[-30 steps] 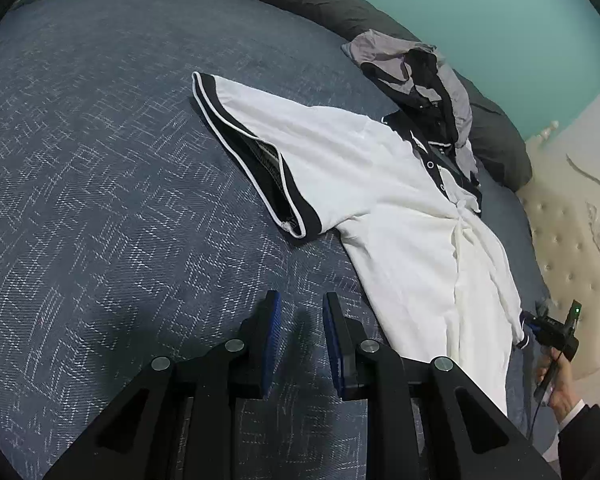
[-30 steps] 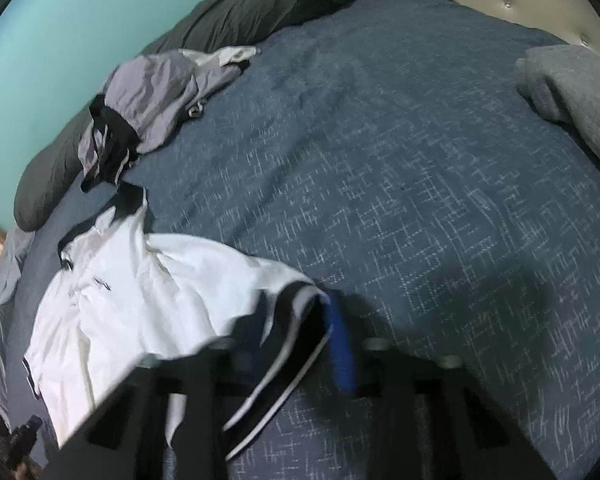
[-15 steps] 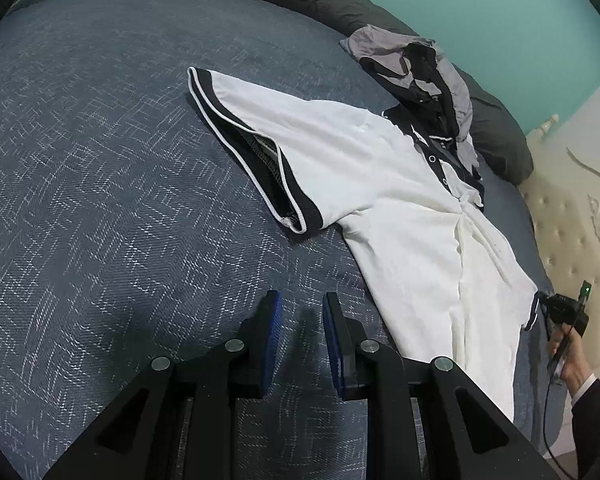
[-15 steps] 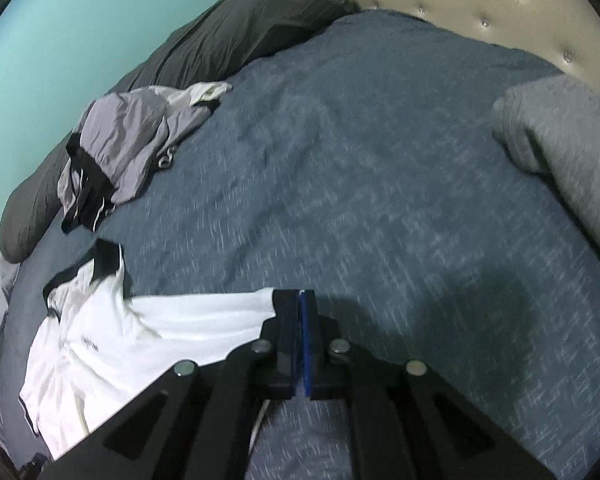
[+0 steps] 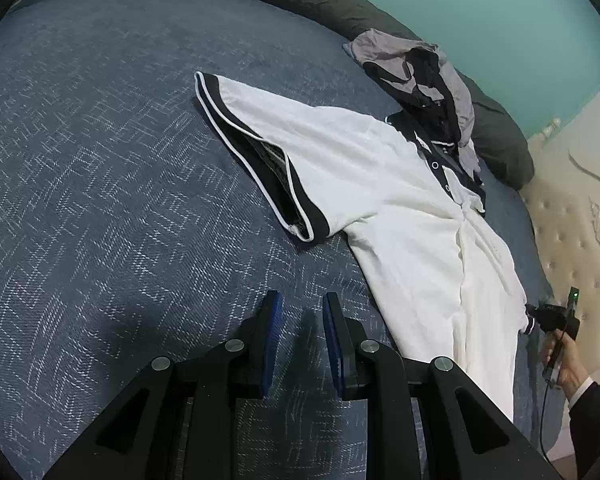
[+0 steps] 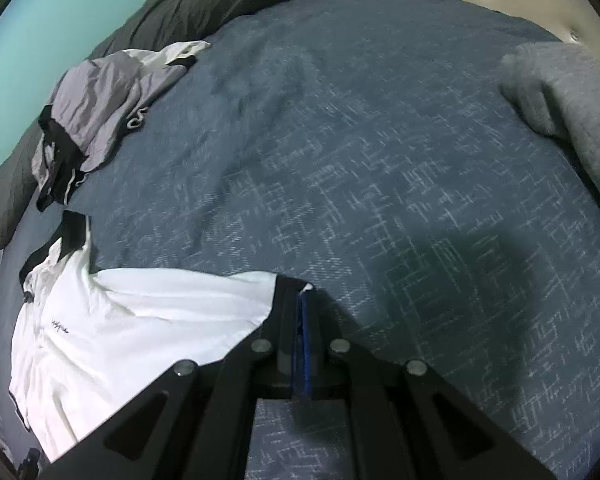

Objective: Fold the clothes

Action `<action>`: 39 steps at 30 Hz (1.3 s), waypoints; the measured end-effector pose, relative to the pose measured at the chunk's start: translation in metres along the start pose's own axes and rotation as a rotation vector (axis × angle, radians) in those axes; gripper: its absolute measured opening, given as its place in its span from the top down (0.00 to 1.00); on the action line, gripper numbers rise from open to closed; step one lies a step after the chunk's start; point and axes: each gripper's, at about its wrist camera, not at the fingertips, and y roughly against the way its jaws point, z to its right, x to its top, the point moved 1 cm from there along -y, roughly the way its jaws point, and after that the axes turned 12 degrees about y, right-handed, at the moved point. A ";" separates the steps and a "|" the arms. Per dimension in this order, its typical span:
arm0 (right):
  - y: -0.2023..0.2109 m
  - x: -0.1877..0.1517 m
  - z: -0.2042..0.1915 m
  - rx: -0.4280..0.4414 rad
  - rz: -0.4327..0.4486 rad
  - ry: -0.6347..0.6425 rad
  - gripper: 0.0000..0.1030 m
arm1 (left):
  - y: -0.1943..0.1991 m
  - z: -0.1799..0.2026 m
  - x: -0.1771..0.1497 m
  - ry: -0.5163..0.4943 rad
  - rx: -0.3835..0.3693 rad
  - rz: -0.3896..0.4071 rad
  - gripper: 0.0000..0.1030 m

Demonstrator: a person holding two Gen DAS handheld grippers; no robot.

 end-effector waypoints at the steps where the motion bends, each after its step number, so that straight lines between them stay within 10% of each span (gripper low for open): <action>1: 0.003 0.001 0.002 0.008 0.010 -0.011 0.98 | 0.001 0.000 0.000 0.000 0.000 0.001 0.78; 10: 0.035 0.013 0.013 0.023 0.113 -0.079 0.92 | 0.010 0.013 0.018 -0.001 -0.034 0.015 0.73; 16: 0.030 0.038 -0.050 0.130 0.085 0.062 0.89 | -0.007 0.057 0.049 -0.083 -0.043 0.003 0.67; 20: 0.015 0.057 -0.096 0.198 0.051 0.144 0.57 | -0.032 0.093 0.082 -0.123 -0.053 -0.030 0.66; 39: -0.063 0.121 -0.252 0.224 -0.041 0.462 0.57 | -0.190 0.226 0.190 -0.295 0.070 -0.112 0.59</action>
